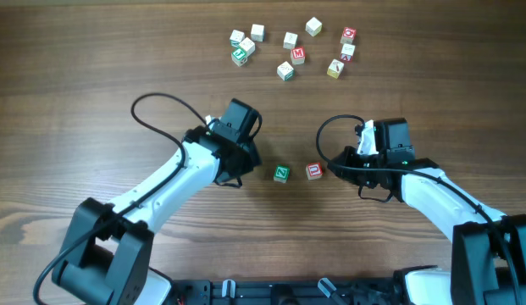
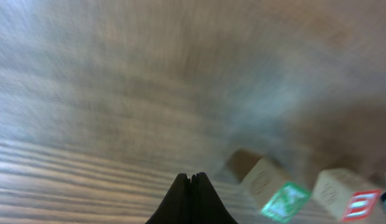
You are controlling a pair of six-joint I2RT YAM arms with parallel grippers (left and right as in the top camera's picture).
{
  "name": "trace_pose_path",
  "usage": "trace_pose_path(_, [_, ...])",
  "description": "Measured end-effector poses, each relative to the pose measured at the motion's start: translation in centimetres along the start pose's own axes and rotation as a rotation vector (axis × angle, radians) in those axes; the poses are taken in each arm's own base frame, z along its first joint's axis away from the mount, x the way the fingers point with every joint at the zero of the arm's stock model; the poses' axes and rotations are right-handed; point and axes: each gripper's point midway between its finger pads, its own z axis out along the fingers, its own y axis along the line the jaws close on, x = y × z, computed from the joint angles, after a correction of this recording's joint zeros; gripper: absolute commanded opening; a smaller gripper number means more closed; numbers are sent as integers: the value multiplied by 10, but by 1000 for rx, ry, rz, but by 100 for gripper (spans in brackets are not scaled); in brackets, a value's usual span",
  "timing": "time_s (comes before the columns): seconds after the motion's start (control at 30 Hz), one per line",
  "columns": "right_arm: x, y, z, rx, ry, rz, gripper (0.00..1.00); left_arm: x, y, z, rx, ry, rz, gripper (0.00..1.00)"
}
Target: Form a horizontal line
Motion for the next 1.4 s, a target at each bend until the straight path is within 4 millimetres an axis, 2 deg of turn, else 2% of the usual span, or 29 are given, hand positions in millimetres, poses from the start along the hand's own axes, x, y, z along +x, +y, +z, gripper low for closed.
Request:
trace_pose_path(0.1, [0,0,0,3,-1,4,10,16,5,16,0,80,-7,12])
trace_pose_path(0.37, [12,12,7,-1,30,-48,9,23,-15,44,89,160,-9,13])
trace_pose_path(0.53, [14,13,8,0,37,-50,9,28,-27,47,146,213,-10,12])
trace_pose_path(1.0, [26,29,7,-88,99,-22,5,37,-32,46,181,265,-4,15])
trace_pose_path(1.2, [26,17,5,-7,91,64,4,38,-33,46,185,271,-5,16])
trace_pose_path(1.3, [22,0,8,78,57,80,5,39,-33,46,187,274,-5,16])
trace_pose_path(1.4, [20,-5,9,105,44,84,5,39,-33,46,187,275,-5,16])
